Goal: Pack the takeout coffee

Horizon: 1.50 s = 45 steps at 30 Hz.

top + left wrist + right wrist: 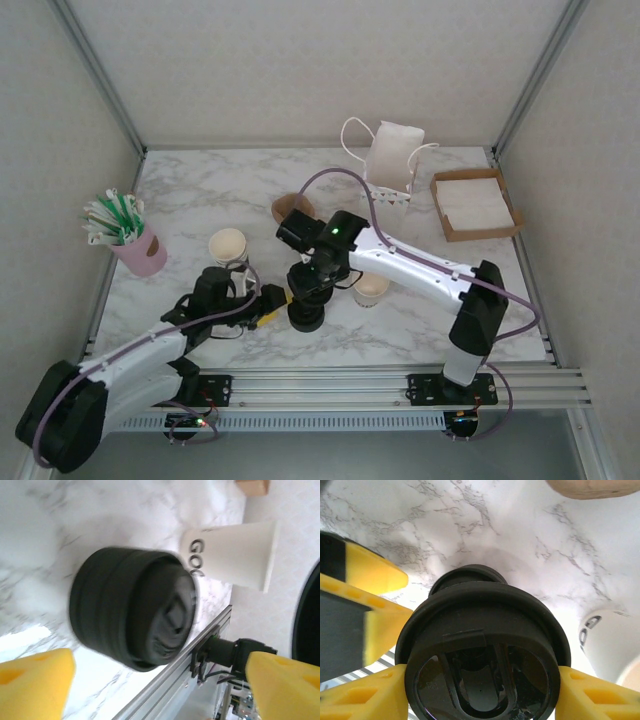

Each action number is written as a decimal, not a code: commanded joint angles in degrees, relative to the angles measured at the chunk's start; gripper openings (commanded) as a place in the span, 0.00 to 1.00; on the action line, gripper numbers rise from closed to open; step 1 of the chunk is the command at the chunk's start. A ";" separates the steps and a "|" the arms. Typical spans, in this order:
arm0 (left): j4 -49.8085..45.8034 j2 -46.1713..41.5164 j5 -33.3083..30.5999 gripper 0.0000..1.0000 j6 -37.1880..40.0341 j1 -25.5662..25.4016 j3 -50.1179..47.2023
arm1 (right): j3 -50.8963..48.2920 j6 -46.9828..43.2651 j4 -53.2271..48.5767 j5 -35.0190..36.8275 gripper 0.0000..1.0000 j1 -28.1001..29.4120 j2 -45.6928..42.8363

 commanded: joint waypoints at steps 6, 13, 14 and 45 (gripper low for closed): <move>-17.93 -6.42 -6.35 1.00 3.71 0.03 9.42 | -0.83 0.20 -6.58 4.89 0.66 -2.65 -7.93; -21.26 -5.80 -11.87 1.00 5.59 -1.95 16.32 | -7.08 -0.46 -7.38 6.34 0.66 -7.65 -14.39; -21.70 -5.25 -13.25 1.00 6.05 -2.54 17.44 | -8.21 -0.70 -7.16 6.30 0.66 -8.64 -15.11; -17.23 6.33 -22.25 1.00 8.57 -11.85 22.26 | -16.56 -4.11 -0.91 3.67 0.66 -17.19 -9.59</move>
